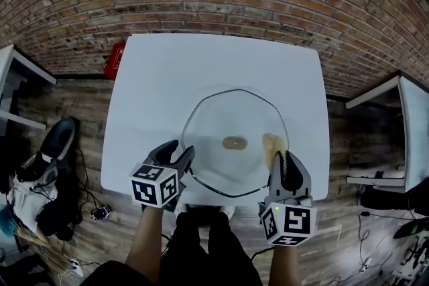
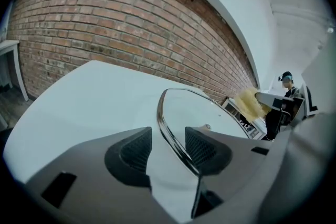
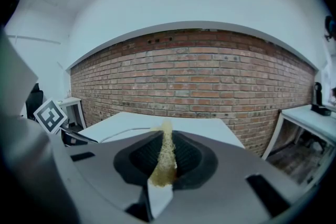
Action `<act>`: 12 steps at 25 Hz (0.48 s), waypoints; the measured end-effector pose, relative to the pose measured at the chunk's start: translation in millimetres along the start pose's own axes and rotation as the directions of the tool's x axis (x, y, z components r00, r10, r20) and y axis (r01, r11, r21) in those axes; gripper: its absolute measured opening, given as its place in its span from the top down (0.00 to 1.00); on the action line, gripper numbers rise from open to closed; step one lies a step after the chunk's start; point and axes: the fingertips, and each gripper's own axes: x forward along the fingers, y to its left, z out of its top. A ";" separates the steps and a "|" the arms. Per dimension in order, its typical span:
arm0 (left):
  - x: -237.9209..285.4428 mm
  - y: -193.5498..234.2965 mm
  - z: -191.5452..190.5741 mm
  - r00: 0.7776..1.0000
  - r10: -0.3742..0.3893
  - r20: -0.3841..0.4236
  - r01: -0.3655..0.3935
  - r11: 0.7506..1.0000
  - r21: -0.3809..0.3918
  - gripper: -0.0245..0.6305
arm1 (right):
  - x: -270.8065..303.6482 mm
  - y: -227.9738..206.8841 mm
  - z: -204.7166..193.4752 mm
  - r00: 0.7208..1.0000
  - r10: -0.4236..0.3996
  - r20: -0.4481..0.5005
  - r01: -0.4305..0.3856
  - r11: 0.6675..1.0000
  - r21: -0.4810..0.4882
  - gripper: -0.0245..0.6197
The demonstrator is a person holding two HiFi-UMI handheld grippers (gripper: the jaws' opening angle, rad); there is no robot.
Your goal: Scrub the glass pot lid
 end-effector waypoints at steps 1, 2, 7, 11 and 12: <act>1.1 0.0 0.3 1.000 -0.002 0.000 0.002 1.000 -0.003 0.68 | 1.8 0.7 0.3 1.000 0.001 -0.001 -0.001 1.000 0.001 0.88; 2.3 -0.4 0.5 1.000 -0.005 -0.001 0.005 1.000 -0.004 0.68 | 3.9 1.6 0.7 1.000 0.004 -0.001 -0.004 1.000 0.001 0.88; 6.1 -5.5 -2.2 1.000 -0.012 -0.014 0.012 1.000 0.017 0.70 | 12.6 8.0 1.9 1.000 0.019 -0.008 -0.019 1.000 -0.002 0.88; 6.8 -5.0 -1.8 1.000 -0.008 -0.016 0.008 1.000 0.016 0.72 | 17.7 13.2 3.2 1.000 0.029 -0.010 -0.029 1.000 -0.005 0.88; 6.8 -4.4 -1.7 1.000 -0.006 -0.016 0.007 1.000 0.016 0.72 | 18.8 14.7 3.5 0.999 0.032 -0.011 -0.032 0.999 -0.005 0.88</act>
